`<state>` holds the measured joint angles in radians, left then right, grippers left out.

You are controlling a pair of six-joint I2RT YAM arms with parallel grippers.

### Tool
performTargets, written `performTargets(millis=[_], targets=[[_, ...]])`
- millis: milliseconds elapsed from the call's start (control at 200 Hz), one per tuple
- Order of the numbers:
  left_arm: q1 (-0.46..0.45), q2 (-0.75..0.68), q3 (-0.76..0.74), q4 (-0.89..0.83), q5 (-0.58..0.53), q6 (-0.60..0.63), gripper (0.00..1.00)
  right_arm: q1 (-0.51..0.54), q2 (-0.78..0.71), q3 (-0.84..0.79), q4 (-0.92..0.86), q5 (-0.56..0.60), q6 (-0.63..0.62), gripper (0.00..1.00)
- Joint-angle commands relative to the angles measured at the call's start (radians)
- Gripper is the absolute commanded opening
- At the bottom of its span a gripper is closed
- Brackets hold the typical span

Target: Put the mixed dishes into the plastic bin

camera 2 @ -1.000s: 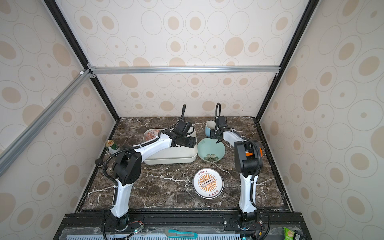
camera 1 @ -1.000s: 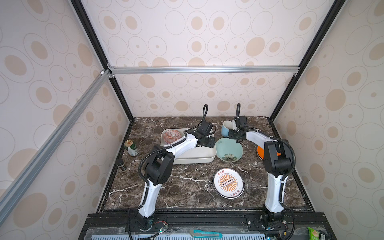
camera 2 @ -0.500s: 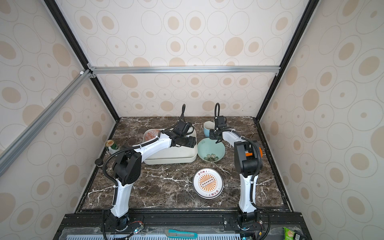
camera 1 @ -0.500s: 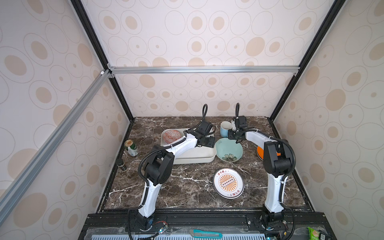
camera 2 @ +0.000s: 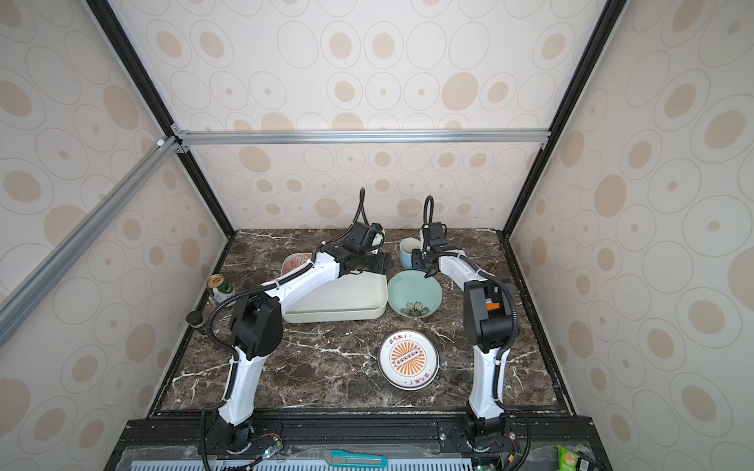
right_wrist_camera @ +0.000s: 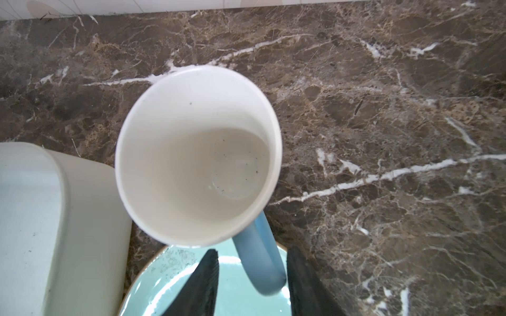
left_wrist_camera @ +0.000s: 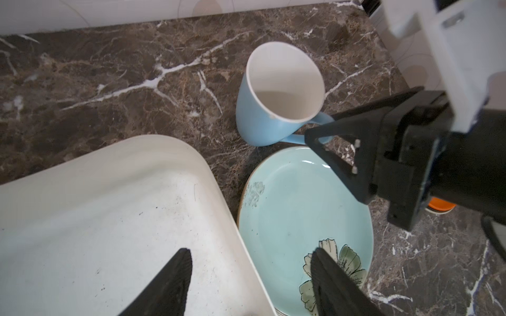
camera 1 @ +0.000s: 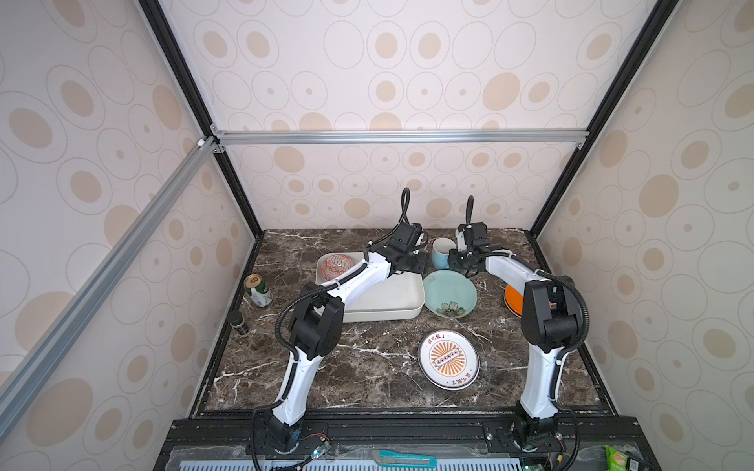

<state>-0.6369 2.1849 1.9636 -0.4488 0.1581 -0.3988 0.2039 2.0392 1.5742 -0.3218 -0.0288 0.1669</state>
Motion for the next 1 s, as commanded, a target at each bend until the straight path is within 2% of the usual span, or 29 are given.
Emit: performTargets(millis=[0,105,200,430,745,990], targets=[[0.006,0.006,0.047,-0.046,0.013,0.007,0.69,0.008,-0.009,0.023,-0.011,-0.014,-0.008,0.42],[0.006,-0.026,0.003,-0.038,0.011,0.004,0.7,0.008,-0.01,0.025,-0.017,-0.03,-0.004,0.42],[0.005,-0.07,-0.064,-0.014,0.013,-0.007,0.7,0.008,-0.037,0.0,-0.017,-0.035,0.003,0.47],[-0.014,-0.149,-0.199,0.033,0.033,-0.031,0.7,0.003,-0.2,-0.153,-0.037,0.025,0.052,0.51],[-0.13,-0.065,-0.121,0.019,0.086,-0.041,0.69,-0.043,-0.435,-0.466,-0.034,0.001,0.129,0.53],[-0.153,0.018,-0.118,0.023,0.093,-0.058,0.65,-0.07,-0.51,-0.544,-0.042,-0.018,0.128,0.53]])
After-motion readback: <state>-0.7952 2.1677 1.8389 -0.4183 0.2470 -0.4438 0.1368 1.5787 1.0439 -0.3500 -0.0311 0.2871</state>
